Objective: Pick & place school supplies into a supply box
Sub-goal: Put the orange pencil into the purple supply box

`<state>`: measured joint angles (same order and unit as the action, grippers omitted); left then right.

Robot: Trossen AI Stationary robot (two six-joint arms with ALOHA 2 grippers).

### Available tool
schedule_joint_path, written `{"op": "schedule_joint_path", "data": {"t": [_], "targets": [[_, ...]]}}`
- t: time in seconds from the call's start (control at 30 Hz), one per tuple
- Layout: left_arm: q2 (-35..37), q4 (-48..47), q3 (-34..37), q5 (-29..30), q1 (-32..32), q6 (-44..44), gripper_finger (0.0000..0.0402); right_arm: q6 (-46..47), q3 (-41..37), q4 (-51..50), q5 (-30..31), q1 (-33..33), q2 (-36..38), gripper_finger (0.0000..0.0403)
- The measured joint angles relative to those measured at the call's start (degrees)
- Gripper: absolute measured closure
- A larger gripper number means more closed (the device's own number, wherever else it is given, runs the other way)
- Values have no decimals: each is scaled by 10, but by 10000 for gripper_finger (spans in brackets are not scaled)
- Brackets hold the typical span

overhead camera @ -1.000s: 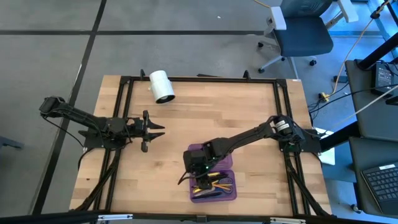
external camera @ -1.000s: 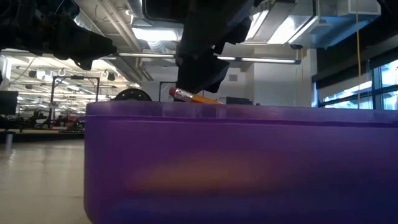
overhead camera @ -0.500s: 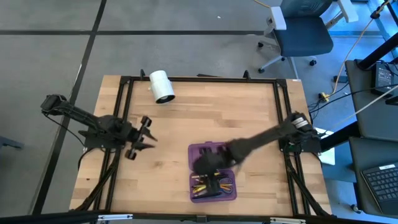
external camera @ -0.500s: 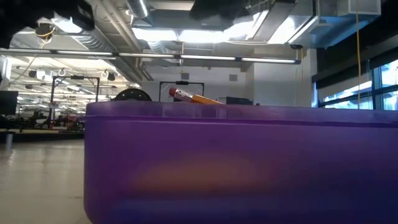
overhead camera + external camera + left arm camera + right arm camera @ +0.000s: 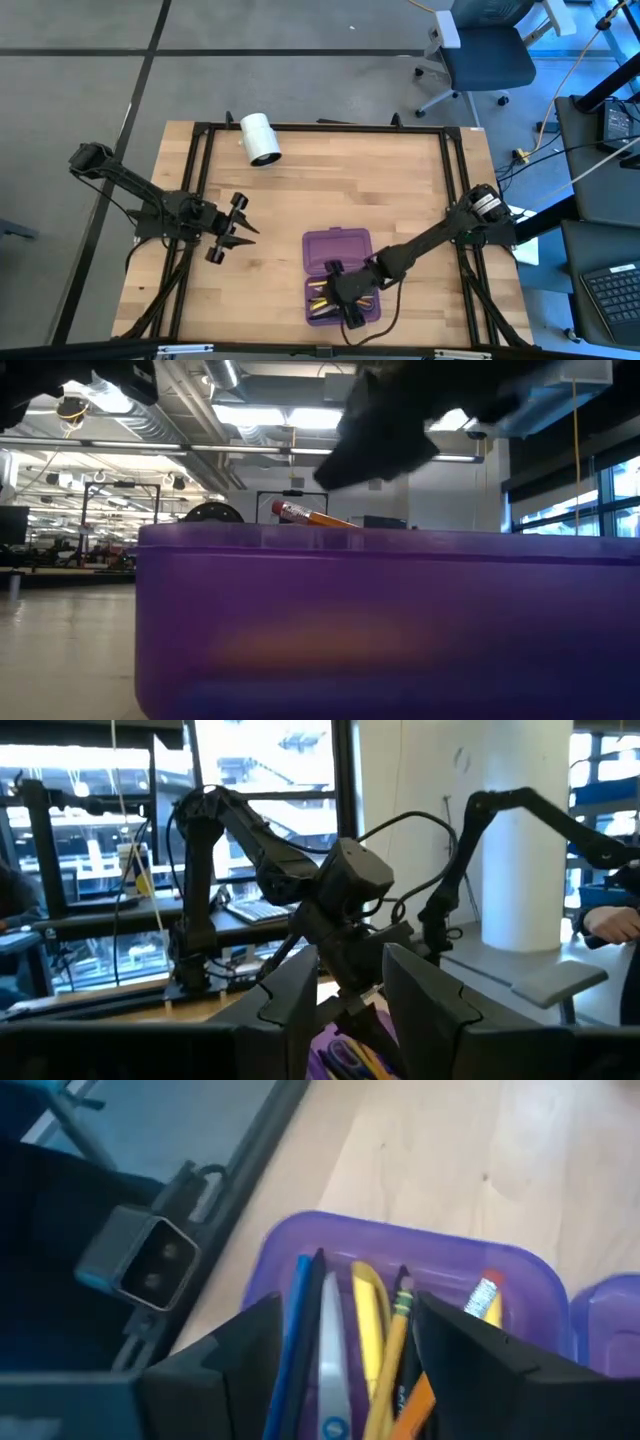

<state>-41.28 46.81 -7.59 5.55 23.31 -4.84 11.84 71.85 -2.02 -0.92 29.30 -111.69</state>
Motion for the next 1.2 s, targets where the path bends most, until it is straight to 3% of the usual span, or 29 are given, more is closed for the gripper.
{"op": "schedule_joint_path", "data": {"t": [0.43, 0.67, 1.0, 1.2], "targets": [[-36, 2, -10, 10, -2, 0, 290, 11, -120, 238, 24, 2, 4, 178], [-36, -1, -10, 15, -2, 0, 290, 30, -175, 258, 103, 13, 50, 178], [-36, -3, -10, 60, -2, 0, 290, 61, -236, 344, 90, 14, 52, 178], [-36, -3, -10, 62, -2, 0, 290, 59, -239, 343, 70, 14, 48, 178]]}}
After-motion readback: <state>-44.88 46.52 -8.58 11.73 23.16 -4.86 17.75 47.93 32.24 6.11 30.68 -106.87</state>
